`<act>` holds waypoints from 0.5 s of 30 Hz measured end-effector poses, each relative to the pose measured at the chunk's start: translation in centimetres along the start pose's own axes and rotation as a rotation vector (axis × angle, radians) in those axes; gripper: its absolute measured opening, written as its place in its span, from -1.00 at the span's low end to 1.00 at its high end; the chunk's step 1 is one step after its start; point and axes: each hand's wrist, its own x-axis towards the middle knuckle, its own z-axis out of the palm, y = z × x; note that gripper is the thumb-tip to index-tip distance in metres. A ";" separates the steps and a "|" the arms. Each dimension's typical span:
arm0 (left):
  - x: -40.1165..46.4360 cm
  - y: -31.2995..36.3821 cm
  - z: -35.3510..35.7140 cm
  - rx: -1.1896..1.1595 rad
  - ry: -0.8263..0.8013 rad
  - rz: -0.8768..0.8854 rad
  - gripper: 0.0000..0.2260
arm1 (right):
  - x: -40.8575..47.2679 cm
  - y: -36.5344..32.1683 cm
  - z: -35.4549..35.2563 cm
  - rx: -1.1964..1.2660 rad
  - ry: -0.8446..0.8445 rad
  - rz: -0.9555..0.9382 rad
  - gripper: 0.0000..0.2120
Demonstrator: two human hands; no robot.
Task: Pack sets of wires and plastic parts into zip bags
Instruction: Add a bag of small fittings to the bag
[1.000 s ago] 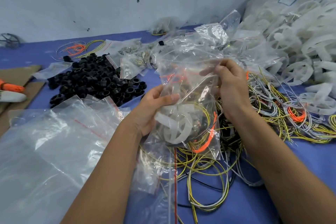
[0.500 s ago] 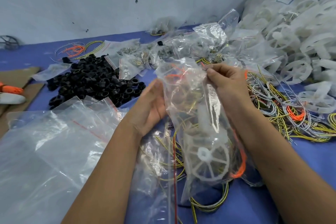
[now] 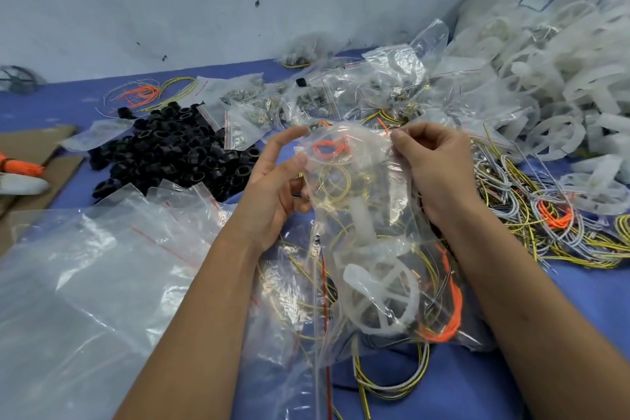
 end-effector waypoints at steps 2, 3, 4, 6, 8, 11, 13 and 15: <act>-0.1 0.1 0.1 0.004 -0.001 -0.023 -0.81 | -0.1 0.0 -0.1 -0.021 -0.023 -0.023 -0.88; -0.1 0.1 0.1 0.009 -0.001 -0.035 -0.88 | -0.1 0.0 -0.1 -0.034 -0.030 -0.036 -0.90; -0.1 0.1 0.1 0.013 -0.004 -0.043 -0.96 | -0.1 0.0 -0.2 -0.046 -0.031 -0.047 -0.93; -0.2 0.1 -0.1 0.011 -0.004 -0.040 -0.89 | -0.1 0.0 -0.3 -0.059 -0.027 -0.063 -0.96; -0.2 0.2 -0.3 -0.004 -0.020 -0.041 -0.85 | 0.0 0.0 -0.4 -0.081 -0.019 -0.076 -0.93; -0.2 0.3 -0.4 -0.009 -0.034 -0.060 -0.84 | 0.1 -0.2 -0.5 -0.069 -0.024 -0.073 -0.92; -0.1 0.4 -0.3 -0.033 -0.021 -0.067 -0.84 | 0.2 -0.2 -0.6 -0.056 -0.025 -0.073 -0.90; 0.0 0.5 -0.3 -0.037 0.000 -0.070 -0.84 | 0.2 -0.2 -0.7 -0.043 -0.031 -0.066 -0.91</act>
